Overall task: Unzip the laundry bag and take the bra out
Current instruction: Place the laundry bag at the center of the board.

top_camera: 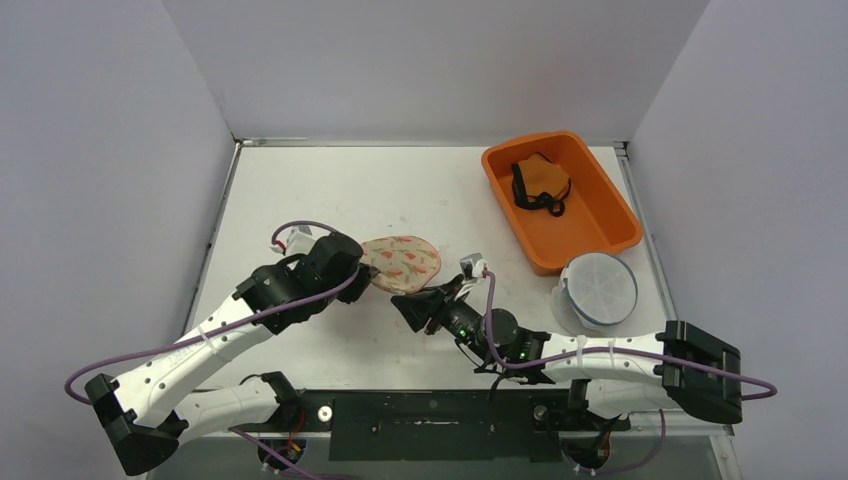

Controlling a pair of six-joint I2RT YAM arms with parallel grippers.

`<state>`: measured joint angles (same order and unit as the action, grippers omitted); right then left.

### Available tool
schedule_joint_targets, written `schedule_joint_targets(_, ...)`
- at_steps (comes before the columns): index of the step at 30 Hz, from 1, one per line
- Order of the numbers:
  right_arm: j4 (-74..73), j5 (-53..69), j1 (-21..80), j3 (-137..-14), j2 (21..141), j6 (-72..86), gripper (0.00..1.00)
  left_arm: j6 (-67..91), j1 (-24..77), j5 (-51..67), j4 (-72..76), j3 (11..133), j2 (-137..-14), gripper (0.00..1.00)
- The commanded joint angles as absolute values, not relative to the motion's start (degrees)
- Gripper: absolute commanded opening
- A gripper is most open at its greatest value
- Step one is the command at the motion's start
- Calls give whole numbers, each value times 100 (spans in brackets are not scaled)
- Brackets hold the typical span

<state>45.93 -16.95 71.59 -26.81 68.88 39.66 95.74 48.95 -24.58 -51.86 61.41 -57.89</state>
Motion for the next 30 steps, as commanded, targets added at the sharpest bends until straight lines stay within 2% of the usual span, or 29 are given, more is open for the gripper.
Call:
schedule_joint_targets(1,5107,-1499,7147,-2599,6592,3907,41,9556,4832,-2590,-4856,6198,-5738,0)
schedule_joint_targets(8,5030,-1459,7147,-2574,6503,3894,45,9536,4816,-2588,-4851,6207,-5740,0)
schedule_joint_targets(25,5045,-1591,7142,-2629,6582,3973,24,9510,4821,-2549,-4785,6187,-5724,0)
schedule_joint_targets(30,5064,-1600,7139,-2587,6559,3964,12,9510,4817,-2540,-4772,6141,-5706,0)
